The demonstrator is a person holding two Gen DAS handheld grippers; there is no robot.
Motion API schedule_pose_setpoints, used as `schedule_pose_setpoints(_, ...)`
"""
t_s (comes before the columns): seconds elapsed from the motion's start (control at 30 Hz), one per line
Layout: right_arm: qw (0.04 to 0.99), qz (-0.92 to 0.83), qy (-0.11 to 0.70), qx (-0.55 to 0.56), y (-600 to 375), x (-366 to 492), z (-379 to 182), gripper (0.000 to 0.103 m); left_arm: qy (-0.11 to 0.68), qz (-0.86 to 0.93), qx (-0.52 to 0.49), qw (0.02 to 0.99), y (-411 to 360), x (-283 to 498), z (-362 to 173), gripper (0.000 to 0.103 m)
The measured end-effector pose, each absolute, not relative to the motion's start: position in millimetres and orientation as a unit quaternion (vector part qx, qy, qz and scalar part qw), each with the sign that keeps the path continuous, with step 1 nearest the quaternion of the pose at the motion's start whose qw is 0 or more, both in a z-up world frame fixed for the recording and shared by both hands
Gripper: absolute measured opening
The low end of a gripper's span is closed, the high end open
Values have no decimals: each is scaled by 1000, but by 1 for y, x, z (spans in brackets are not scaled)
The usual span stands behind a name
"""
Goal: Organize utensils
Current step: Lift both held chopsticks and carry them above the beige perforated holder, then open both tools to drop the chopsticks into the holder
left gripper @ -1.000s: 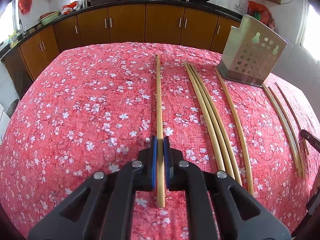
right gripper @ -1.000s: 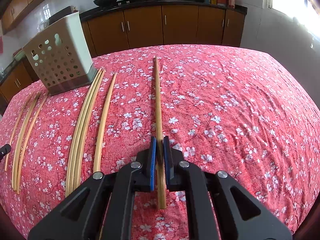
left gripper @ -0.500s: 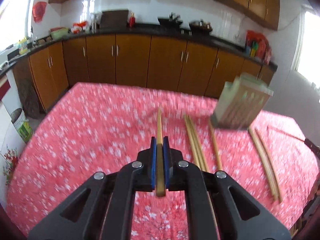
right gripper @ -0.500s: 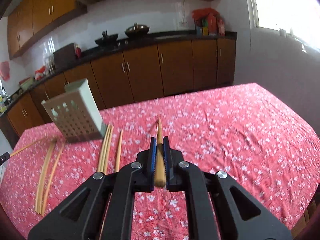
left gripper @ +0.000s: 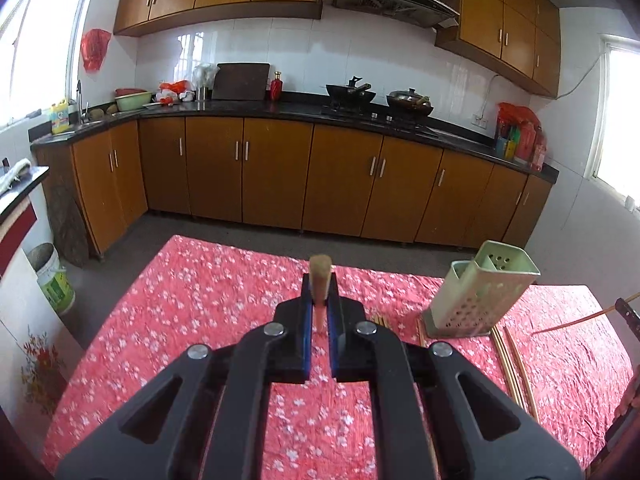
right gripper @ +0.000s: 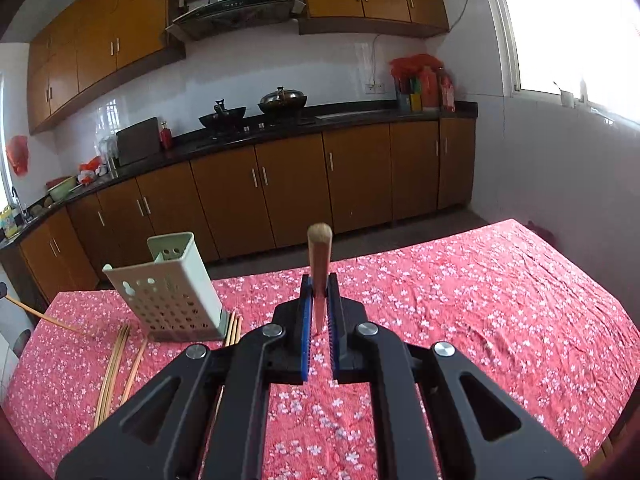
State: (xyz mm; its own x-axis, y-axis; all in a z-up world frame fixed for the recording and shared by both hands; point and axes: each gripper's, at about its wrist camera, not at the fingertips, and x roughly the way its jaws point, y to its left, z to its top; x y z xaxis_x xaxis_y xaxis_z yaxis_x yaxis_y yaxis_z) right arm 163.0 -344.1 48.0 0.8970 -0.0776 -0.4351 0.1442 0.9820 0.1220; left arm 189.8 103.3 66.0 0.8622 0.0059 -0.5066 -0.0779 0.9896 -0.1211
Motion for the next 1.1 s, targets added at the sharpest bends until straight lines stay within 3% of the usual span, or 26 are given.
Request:
schedule_pose_setpoints(0.23, 977, -51, 194, 72, -336, 180, 81, 8, 234, 22, -69, 969, 98, 199, 100, 7)
schedule_pose_setpoints(0.47, 993, -3, 83, 89, -313, 179, 163, 8, 149, -19, -71, 986, 61, 203, 173, 7)
schedule_pose_setpoints(0.63, 994, 38, 36, 95, -289, 187, 182, 8, 96, -52, -92, 990, 30, 211, 208, 7)
schedule_pose_setpoints(0.83, 992, 63, 52, 96, -270, 214, 156, 8, 94, -90, -118, 984, -5, 235, 197, 7)
schedule_pose_setpoints(1.1, 988, 59, 108, 93, -267, 232, 121, 8, 177, -108, -105, 973, -35, 274, 136, 8)
